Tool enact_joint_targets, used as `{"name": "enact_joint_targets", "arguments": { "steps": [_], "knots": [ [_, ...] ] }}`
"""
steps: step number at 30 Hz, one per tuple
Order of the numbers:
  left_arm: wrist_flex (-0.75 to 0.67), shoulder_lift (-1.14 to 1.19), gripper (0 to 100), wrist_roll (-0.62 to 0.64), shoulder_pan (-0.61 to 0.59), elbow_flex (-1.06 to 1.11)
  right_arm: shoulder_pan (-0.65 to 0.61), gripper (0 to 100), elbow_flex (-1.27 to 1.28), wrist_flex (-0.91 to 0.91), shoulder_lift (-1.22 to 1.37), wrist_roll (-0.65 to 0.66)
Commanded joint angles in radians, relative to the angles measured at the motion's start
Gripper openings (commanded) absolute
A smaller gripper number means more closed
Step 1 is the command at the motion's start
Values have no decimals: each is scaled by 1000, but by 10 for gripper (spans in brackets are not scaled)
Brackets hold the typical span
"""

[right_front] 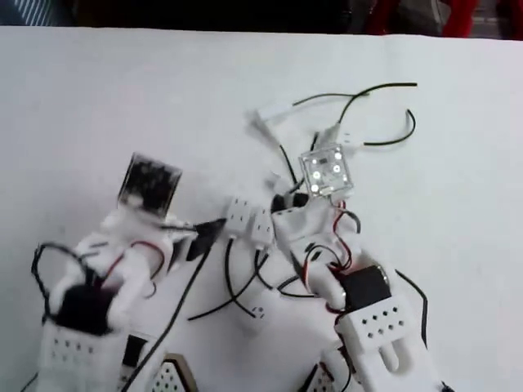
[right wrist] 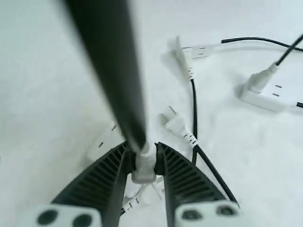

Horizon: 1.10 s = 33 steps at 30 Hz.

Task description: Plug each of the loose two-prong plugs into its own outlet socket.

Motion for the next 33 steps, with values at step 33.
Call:
{"name": "enact_joint_targets", "arguments": {
  "steps": [33],
  "knots": [
    [-275,1099,351,66,47,-296,131,17,144,-217,-8,-9]
  ]
}}
